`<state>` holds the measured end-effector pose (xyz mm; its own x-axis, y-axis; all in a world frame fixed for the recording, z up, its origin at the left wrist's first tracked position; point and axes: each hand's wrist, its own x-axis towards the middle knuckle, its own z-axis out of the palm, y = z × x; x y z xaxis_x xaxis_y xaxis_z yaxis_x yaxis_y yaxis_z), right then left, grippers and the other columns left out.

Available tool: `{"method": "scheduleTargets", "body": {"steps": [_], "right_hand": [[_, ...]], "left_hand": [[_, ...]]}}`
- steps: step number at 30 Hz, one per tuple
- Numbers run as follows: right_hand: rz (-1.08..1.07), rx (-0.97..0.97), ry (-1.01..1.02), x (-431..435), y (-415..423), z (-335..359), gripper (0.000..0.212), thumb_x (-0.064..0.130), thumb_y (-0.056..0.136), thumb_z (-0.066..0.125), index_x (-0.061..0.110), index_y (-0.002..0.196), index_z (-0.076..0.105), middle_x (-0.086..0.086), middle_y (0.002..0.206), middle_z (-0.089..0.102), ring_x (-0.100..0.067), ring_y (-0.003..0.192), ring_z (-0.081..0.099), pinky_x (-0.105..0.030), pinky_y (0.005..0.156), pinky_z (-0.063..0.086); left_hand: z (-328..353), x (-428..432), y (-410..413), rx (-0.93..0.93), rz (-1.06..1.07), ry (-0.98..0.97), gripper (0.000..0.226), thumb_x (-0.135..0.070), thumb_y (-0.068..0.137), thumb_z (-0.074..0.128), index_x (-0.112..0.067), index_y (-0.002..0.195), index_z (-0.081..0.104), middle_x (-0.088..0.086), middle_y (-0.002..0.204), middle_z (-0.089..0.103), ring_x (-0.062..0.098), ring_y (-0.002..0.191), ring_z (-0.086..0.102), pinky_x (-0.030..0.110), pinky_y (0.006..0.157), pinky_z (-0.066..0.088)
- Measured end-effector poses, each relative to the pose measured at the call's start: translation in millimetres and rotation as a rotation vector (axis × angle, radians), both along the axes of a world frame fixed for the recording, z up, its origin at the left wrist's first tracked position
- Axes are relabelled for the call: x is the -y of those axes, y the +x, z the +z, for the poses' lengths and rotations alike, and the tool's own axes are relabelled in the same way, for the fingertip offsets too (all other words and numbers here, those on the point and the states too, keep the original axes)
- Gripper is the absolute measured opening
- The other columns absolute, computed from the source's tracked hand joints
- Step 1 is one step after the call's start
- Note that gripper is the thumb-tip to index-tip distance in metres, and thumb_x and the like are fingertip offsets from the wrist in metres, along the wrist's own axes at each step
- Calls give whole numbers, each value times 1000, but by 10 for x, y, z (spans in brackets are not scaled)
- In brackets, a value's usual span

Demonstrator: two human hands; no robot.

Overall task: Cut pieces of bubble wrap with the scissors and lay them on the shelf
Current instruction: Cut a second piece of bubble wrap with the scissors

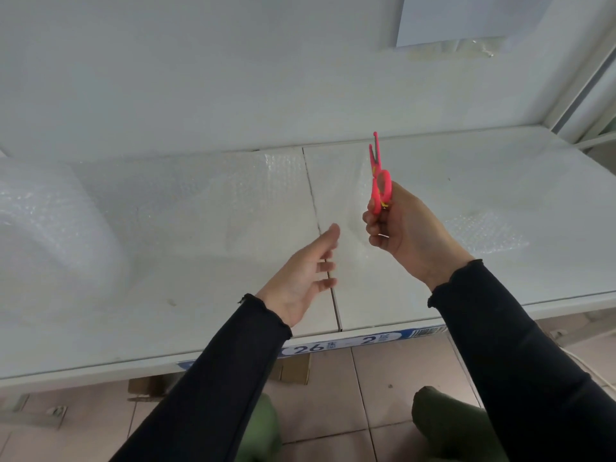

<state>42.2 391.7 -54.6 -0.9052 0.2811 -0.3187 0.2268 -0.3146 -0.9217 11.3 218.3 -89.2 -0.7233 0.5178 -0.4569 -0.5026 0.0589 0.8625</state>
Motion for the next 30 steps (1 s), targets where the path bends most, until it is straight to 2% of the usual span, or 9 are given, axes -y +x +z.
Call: {"method": "scheduleTargets", "body": {"steps": [3,5,8,10,14,17,21,25,30], "right_hand": [[27,13,112,-17,42,-14,40,58,88,63,22,72,54,1,72,56,-15,62,45,-28,64,41],[48,15,267,-13,78,-45,38,54,90,62,18,79,58,0,77,60,-15,67,48,-30,67,44],[60,-71,656,68,135,-147,36,41,93,61,6,86,58,2,78,61,-15,68,48,-32,68,41],[95,-133,1052,175,196,-230,34,46,89,65,13,84,59,11,71,59,-11,60,47,-29,59,37],[169,-148,1490,472,313,-379,32,59,87,60,27,84,57,10,83,65,-13,70,54,-30,59,42],[240,-99,1561,598,336,-517,28,53,91,59,25,93,62,7,90,65,-16,81,56,-32,67,45],[358,-77,1561,703,317,-735,26,42,98,53,23,107,69,4,99,61,-18,94,56,-32,73,47],[350,-91,1630,761,323,-822,31,42,100,47,28,106,74,4,102,59,-18,94,54,-35,73,51],[312,-96,1476,538,373,-639,23,36,98,55,27,108,74,5,103,65,-16,91,58,-33,75,45]], "left_hand": [[78,229,-4,-215,-234,-288,56,-66,91,53,-14,97,72,1,87,64,14,78,60,28,67,45],[122,369,-9,-323,-205,-321,55,-64,93,51,-14,84,73,-1,76,66,13,71,60,29,65,43],[124,458,-65,-513,27,-219,47,-54,96,55,-9,97,69,2,87,67,15,80,63,34,74,50],[96,469,-116,-524,147,-145,45,-52,94,61,-11,113,63,4,101,68,15,88,67,33,81,56],[-13,497,-215,-436,254,-66,34,-21,90,75,2,110,61,11,87,68,15,66,65,26,67,58],[-154,550,-293,-417,222,-189,18,-3,87,74,-1,98,60,13,77,66,13,54,61,22,56,57],[-398,637,-442,-422,162,-389,22,-6,83,80,-4,89,58,11,72,64,19,57,60,27,53,54],[-494,664,-481,-655,64,-727,31,-31,80,82,-10,93,63,-2,85,61,18,78,58,31,71,42],[-438,544,-421,-895,-43,-948,41,-35,84,77,-9,110,60,10,120,45,29,107,52,30,90,41]]}}
